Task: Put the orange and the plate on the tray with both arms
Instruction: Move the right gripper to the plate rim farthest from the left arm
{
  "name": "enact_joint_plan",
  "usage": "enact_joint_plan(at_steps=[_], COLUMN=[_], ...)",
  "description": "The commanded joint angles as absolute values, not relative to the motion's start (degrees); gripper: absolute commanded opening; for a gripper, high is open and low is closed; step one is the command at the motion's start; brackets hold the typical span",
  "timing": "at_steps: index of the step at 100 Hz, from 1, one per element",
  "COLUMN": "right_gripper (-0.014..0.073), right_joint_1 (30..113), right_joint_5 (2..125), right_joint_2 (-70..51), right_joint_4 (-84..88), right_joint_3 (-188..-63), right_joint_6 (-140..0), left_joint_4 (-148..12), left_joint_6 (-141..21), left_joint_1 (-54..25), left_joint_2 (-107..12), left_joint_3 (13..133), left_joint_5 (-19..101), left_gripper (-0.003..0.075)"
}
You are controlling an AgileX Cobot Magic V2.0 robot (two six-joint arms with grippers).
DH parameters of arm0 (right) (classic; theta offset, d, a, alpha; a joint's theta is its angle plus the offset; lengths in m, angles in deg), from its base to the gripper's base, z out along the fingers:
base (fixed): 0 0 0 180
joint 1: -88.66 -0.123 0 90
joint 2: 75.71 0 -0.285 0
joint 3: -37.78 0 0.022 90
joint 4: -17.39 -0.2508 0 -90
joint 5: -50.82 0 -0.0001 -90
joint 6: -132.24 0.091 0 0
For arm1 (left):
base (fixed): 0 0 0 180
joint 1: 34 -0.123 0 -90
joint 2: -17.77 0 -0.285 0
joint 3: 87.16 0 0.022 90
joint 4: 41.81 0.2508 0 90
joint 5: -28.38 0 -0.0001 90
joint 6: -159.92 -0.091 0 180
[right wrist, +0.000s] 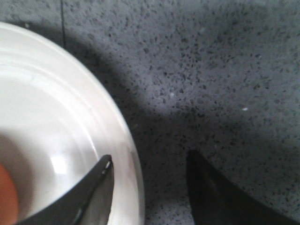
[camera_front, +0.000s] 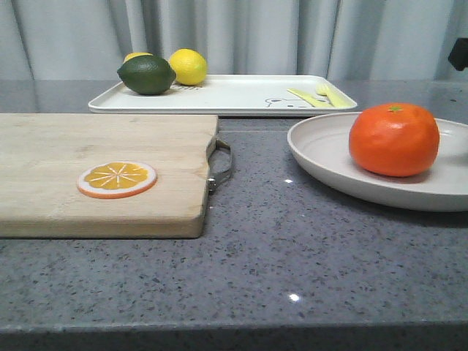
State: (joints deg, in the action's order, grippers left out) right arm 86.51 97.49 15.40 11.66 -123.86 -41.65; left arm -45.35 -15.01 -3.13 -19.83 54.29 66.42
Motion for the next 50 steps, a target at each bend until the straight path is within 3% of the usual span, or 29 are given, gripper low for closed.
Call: enact_joint_plan(at_steps=[1, 19, 50], right_gripper=[0.0377, 0.0352, -0.0043], right_joint_1=[86.3, 86.3, 86.4], right_joint_5=[95.8, 96.2, 95.9], right_joint_2=[14.8, 16.0, 16.0], right_joint_4=[11.4, 10.8, 10.0], right_joint_3=[-125.8, -125.8, -125.8], right_joint_6=[-42.1, -42.1, -42.1], left_joint_4=[-45.6, -45.6, -45.6], left_joint_6=[-14.4, -14.4, -14.4], left_joint_1=[-3.3, -3.3, -3.3], left_joint_2=[-20.0, -20.0, -20.0], left_joint_3=[55.7, 55.7, 55.7], left_joint_5=[61.9, 61.9, 61.9], left_gripper=[-0.0019, -0.0019, -0.0019])
